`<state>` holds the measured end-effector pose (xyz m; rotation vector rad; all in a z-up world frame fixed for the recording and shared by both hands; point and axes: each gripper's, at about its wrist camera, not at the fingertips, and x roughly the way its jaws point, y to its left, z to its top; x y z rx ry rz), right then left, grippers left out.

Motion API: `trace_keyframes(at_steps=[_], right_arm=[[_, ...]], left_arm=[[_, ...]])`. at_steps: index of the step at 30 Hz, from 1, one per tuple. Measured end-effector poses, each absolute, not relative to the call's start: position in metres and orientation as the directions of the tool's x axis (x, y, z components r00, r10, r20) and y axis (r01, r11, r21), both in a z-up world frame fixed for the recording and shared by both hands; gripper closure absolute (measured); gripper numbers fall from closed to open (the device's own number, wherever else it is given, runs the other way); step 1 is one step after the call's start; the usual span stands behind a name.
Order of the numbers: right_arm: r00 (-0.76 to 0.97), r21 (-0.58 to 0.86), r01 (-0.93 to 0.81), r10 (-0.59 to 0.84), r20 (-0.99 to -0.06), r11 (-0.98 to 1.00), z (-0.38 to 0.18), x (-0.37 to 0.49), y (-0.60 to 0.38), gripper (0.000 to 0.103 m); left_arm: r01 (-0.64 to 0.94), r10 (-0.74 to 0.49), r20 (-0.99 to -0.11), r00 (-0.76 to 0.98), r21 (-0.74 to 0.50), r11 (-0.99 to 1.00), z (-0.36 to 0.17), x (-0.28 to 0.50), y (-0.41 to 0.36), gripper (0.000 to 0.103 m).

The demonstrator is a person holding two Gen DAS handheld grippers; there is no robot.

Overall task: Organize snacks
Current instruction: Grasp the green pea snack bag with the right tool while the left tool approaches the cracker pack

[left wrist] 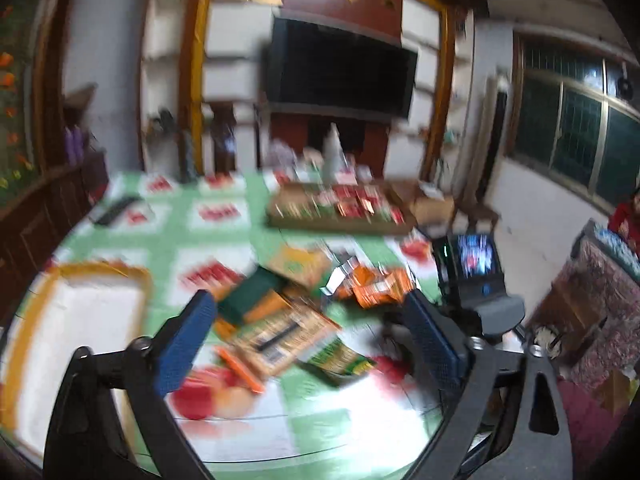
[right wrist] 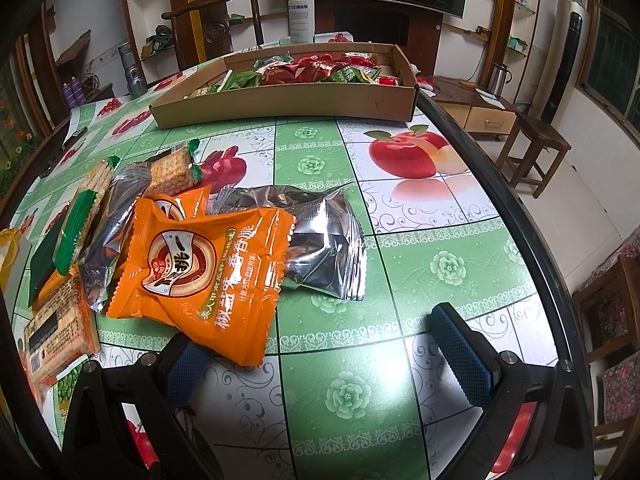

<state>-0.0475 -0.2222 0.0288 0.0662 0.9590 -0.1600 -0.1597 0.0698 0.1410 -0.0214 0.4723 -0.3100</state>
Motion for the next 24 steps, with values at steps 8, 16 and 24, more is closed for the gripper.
trace_keyframes(at_steps=[8,16,24], right_arm=[[0.497,-0.030,0.139,-0.096,-0.862,0.990,0.031,-0.055,-0.219,0.000],[0.638,0.058,0.110,-0.026,-0.770,0.992,0.071,-0.101,-0.196,0.023],[0.582,0.107,-0.213,0.214,-0.784,0.971,0.061,-0.116,-0.114,0.023]], left_arm=[[0.158,-0.298,-0.545,0.783,-0.289,0.944,0.113,-0.154,0.174,0.000],[0.170,-0.321,-0.495,0.807,-0.327,0.930,0.097,-0.162,0.188,0.000],[0.271,-0.356,-0.526,0.773,-0.233,0.934,0.085,-0.158,0.155,0.000]])
